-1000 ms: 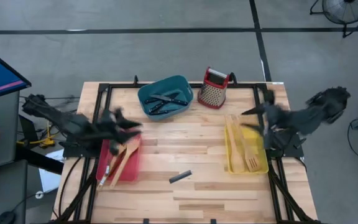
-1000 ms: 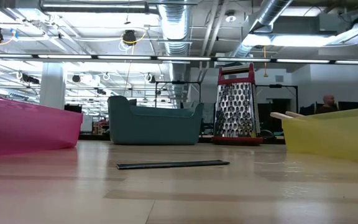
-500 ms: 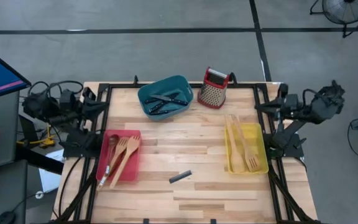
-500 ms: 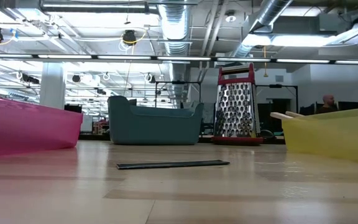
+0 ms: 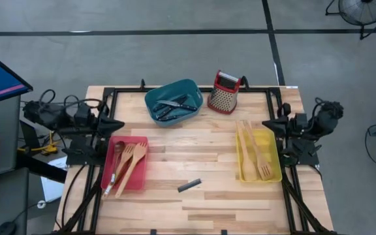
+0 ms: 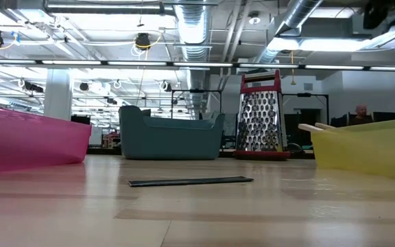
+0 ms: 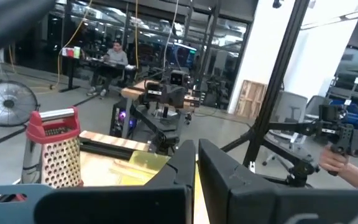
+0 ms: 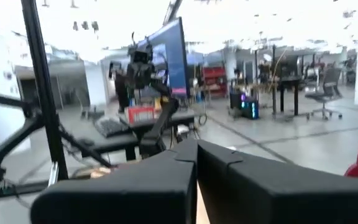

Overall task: Pick & Place Kitchen Items
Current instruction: Return to Home Position

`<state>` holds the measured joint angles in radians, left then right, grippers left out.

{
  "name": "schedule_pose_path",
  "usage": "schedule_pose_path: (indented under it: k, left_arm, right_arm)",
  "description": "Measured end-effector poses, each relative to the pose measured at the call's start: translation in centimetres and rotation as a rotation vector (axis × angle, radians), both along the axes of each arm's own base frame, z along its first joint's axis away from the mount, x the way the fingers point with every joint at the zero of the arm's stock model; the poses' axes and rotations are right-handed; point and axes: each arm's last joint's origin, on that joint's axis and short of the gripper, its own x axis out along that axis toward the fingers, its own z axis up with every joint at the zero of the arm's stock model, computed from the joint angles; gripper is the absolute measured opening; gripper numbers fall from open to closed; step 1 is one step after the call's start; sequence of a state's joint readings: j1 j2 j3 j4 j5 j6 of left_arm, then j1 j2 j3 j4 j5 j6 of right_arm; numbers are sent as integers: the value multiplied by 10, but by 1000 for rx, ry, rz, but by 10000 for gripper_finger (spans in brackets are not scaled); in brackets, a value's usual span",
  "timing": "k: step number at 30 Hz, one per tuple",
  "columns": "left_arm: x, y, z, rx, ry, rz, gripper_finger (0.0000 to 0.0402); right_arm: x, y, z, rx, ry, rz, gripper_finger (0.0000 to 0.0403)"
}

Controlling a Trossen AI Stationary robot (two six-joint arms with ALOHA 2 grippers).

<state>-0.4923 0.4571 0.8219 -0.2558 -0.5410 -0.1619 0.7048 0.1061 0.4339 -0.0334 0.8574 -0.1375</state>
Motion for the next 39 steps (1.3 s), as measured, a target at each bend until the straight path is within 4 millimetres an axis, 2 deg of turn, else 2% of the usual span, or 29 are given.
schedule_pose_path:
  k: [4,7,16,24,31,39]
  left_arm:
    - [5,-3,-5,9,16,0,1]
    - [9,-5,-19,21,50,0,1]
    - [11,-6,-61,-32,49,0,2]
    - [10,-5,-100,-60,4,-1,2]
    - [10,-5,-123,-74,-19,-2,2]
    - [15,-8,-153,-84,-10,-2,2]
  right_arm:
    - [-1,1,-21,8,-60,35,6]
    - [2,2,-30,11,-57,34,7]
    - [7,6,-41,16,-50,36,7]
    - [14,13,-64,25,-21,45,4]
    - [17,15,-74,21,-13,45,7]
    - [24,21,-101,21,-13,45,8]
